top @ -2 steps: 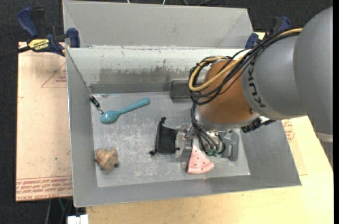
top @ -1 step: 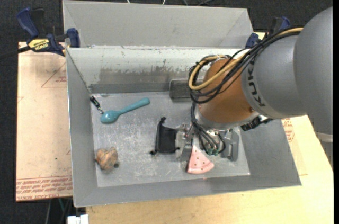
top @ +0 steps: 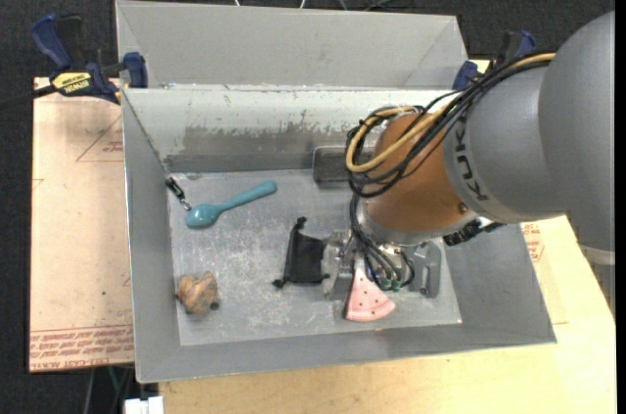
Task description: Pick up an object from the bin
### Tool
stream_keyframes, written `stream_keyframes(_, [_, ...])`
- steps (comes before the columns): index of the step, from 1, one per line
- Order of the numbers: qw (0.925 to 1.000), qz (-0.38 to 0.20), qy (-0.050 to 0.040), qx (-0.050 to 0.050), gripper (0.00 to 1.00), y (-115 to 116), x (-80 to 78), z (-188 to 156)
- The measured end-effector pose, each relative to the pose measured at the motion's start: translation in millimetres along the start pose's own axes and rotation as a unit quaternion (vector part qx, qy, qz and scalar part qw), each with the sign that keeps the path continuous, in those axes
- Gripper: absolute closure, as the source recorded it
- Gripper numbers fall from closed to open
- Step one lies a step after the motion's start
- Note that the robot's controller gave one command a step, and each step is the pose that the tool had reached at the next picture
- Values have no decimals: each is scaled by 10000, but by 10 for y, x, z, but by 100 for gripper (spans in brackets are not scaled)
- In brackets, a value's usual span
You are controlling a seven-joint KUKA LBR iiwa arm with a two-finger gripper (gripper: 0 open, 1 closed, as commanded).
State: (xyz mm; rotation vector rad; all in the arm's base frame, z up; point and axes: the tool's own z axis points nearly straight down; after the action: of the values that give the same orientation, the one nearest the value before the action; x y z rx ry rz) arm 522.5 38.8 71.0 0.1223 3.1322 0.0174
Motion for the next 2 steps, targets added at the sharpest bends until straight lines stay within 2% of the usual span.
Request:
stream_keyframes(1, [10000,-32,20,-3,100,24,-71,-31])
stream_keyframes(2, [10000,-31,21,-4,100,24,-71,-31])
